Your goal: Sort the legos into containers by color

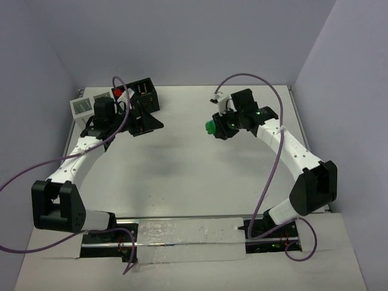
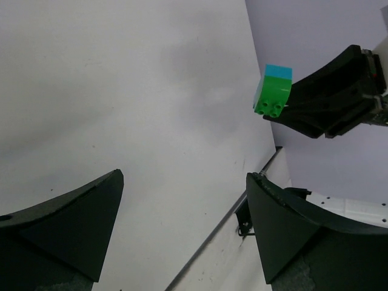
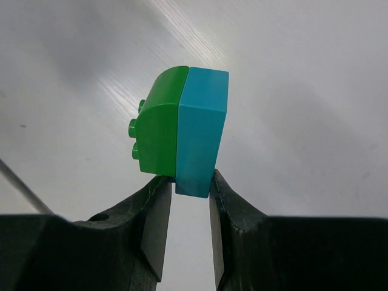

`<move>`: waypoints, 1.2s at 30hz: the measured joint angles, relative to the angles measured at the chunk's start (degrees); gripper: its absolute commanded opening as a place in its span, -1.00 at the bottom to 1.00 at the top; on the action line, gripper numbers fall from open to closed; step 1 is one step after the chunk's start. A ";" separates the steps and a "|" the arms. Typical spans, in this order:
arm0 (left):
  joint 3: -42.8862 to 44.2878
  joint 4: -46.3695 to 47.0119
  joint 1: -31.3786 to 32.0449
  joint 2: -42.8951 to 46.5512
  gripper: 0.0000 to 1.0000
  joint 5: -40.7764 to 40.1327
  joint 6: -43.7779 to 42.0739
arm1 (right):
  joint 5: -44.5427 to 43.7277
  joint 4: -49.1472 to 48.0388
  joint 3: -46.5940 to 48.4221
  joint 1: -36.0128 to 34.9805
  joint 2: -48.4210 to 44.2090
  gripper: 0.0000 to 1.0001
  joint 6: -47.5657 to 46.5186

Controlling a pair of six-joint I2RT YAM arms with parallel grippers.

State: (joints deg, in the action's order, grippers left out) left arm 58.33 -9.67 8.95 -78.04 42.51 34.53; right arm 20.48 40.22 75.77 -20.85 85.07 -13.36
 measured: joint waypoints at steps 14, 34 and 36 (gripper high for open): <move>2.05 1.62 2.40 -0.13 0.77 1.85 7.12 | -3.67 -2.05 12.63 -15.10 9.83 -1.00 9.50; 2.84 4.39 8.92 -3.43 0.61 -0.80 8.91 | -5.32 -1.48 14.79 -18.28 10.89 -1.00 10.95; 2.84 4.67 9.30 -3.43 0.60 -0.93 8.70 | -4.71 -1.31 15.00 -18.39 11.15 -1.00 10.95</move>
State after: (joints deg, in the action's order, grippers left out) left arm 61.17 -5.00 18.25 -81.47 41.58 43.23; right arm 15.78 38.91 90.78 -39.24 96.22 -2.42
